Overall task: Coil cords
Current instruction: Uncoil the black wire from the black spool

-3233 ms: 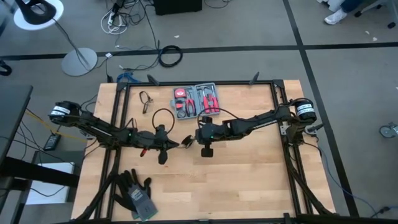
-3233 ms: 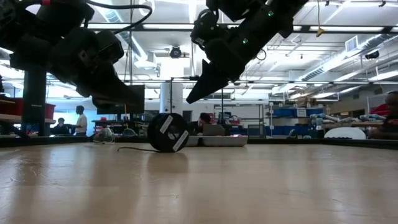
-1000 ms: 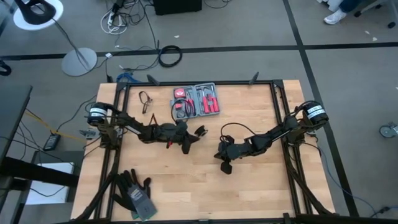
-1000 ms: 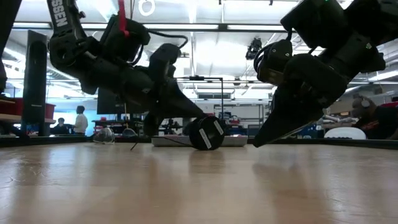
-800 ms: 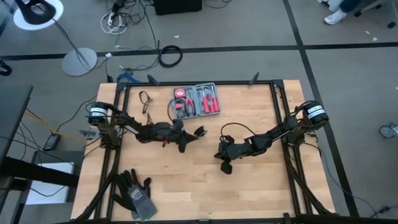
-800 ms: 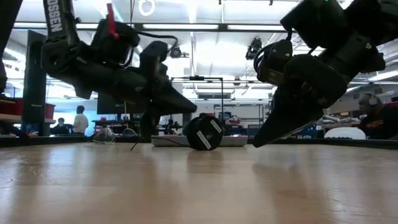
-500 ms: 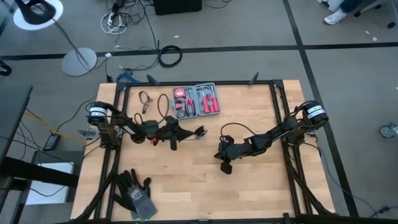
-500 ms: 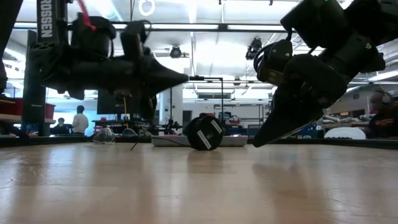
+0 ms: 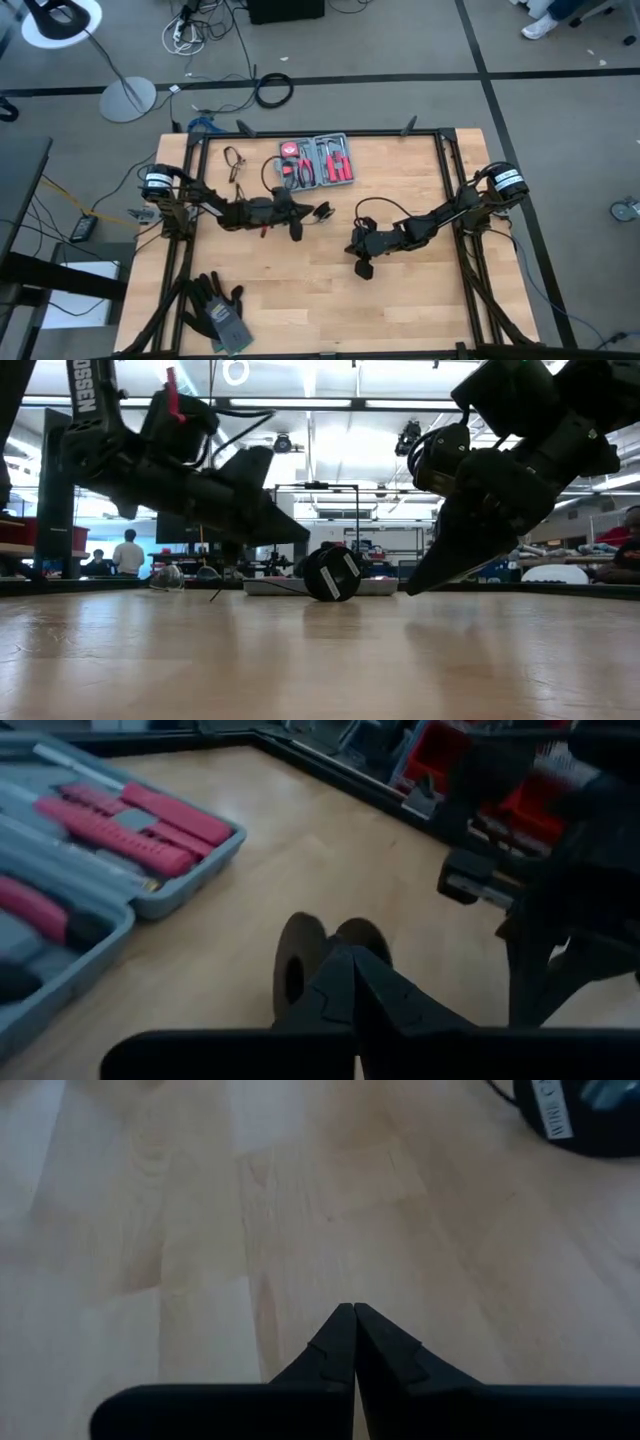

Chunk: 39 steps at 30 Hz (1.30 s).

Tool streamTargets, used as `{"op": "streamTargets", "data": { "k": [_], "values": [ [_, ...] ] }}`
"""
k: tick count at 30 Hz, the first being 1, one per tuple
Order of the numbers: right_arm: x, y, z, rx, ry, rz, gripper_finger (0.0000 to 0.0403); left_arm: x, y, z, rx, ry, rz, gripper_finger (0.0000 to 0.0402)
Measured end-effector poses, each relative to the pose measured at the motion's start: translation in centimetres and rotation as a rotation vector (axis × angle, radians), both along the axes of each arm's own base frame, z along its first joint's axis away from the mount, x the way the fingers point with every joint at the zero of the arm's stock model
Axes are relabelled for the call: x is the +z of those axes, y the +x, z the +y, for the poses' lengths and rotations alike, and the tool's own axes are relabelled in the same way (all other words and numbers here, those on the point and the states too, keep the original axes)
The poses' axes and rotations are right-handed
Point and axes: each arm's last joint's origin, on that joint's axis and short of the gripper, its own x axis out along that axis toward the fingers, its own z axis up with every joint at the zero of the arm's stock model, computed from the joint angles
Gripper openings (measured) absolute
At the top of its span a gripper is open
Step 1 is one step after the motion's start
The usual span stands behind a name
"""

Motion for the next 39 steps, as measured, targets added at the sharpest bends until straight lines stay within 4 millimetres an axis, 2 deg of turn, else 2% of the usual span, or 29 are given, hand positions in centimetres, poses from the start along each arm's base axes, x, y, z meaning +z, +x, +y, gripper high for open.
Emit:
{"op": "streamTargets", "data": {
  "k": [10,24,30,39],
  "values": [
    [0.0,0.0,-0.1,-0.008,-0.019,0.0,0.0004,1.0,1.0,0.0,-0.012,0.064,-0.037,0.002],
    [-0.1,0.0,-0.1,0.001,-0.034,0.003,0.0004,1.2,1.0,0.7,0.037,0.073,-0.048,0.0126],
    [-0.1,0.0,-0.1,0.001,-0.034,0.002,0.0006,0.9,0.9,0.6,0.019,0.109,-0.008,0.0132],
    [-0.1,0.0,-0.1,0.002,-0.034,0.0,0.0003,0.0,1.5,0.7,0.03,0.103,0.155,0.0131]
  ]
}}
